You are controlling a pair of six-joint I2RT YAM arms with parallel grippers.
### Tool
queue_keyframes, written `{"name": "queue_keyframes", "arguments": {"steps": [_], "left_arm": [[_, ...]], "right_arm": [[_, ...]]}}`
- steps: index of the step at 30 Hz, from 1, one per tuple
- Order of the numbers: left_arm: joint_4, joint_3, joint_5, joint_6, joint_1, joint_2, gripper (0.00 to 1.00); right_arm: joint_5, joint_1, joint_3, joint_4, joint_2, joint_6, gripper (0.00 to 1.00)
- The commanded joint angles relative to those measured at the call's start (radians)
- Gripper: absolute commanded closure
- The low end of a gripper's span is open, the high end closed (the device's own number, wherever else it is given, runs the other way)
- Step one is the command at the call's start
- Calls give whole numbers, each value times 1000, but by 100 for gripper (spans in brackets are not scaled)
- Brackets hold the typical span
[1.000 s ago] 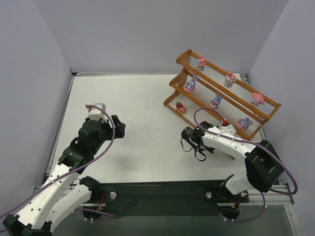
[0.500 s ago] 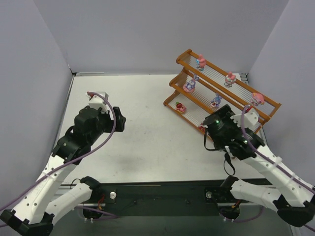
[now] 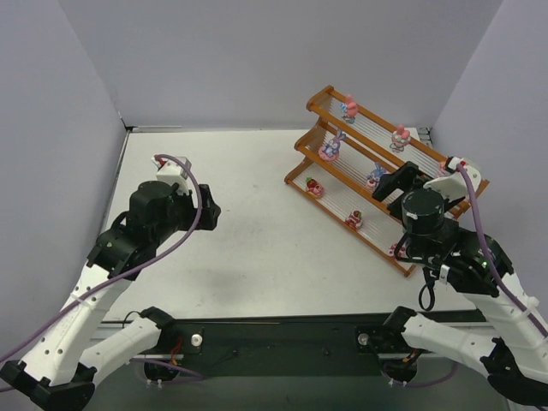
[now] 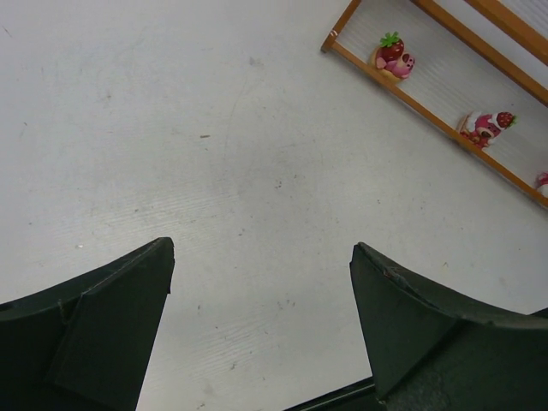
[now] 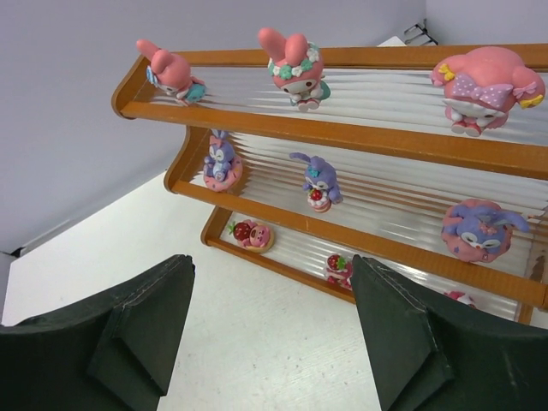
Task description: Place and organize the plastic toys onto the shelf
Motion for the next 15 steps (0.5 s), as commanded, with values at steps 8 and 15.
{"name": "queue_keyframes", "arguments": {"steps": [8,15], "left_arm": [[16,108,40,-21,4,-26,6],[-24,142,3,-6,4,-32,6]], "right_arm": [[-27,1,-41,33,-116,-47,24],[-21,1,-50,32,-133,-30,24]]}}
